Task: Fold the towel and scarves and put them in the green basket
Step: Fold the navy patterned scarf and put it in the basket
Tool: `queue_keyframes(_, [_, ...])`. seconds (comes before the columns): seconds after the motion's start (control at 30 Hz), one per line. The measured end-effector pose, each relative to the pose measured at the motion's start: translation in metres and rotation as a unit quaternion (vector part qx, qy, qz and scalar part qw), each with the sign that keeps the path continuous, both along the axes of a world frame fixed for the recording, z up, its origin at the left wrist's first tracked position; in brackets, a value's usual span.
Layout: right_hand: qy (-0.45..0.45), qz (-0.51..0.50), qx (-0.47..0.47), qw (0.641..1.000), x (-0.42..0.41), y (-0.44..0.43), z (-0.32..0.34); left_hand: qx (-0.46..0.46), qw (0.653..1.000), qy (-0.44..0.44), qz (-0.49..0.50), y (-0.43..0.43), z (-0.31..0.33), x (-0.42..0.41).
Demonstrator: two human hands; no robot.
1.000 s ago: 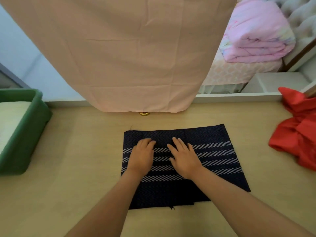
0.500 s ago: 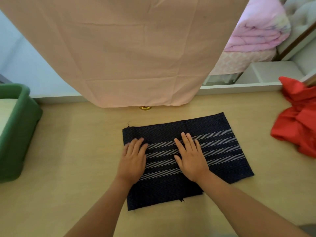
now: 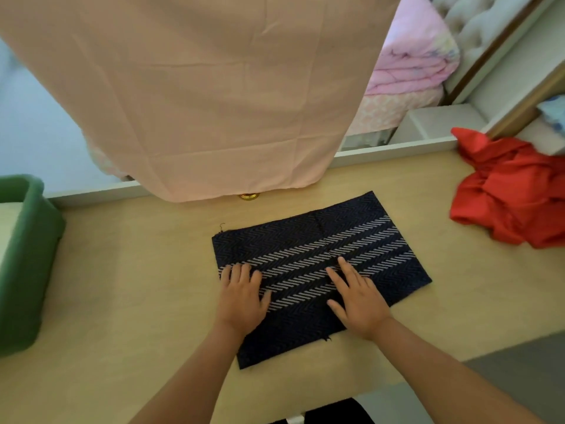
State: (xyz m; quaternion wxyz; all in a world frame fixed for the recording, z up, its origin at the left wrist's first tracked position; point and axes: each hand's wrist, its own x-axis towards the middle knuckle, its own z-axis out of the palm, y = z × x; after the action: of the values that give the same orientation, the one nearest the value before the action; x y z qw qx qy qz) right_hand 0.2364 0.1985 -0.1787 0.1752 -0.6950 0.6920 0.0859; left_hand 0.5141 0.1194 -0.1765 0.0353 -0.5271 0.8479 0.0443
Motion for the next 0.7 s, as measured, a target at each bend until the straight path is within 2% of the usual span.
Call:
queue_keyframes(0.07, [-0.014, -0.021, 0.011, 1.0, -0.003, 0.001, 0.007, -0.024, 1.0, 0.016, -0.002, -0.007, 0.009, -0.021])
queue_keyframes(0.13, [-0.009, -0.04, 0.011, 0.999, -0.009, 0.002, 0.009, -0.022, 0.997, 0.042, -0.059, -0.016, 0.012, -0.046])
queue_keyframes(0.23, [0.027, -0.079, 0.006, 0.996, -0.027, 0.002, 0.012, 0.037, 0.979, 0.042, -0.194, -0.032, 0.013, -0.084])
queue_keyframes(0.33, [0.043, -0.104, 0.023, 0.993, -0.048, 0.002, 0.014, 0.095, 0.964, -0.004, -0.247, -0.051, 0.011, -0.115])
queue_keyframes(0.43, [0.03, -0.132, 0.04, 0.99, -0.067, 0.0, 0.012, 0.128, 0.959, -0.052, -0.247, -0.071, -0.001, -0.137])
queue_keyframes(0.57, [0.003, -0.16, 0.066, 0.985, -0.091, 0.003, 0.005, 0.162, 0.966, -0.104, -0.175, -0.097, -0.013, -0.145])
queue_keyframes(0.7, [0.017, -0.121, 0.03, 0.992, -0.112, 0.007, 0.002, 0.12, 0.98, -0.103, -0.118, -0.103, -0.013, -0.156])
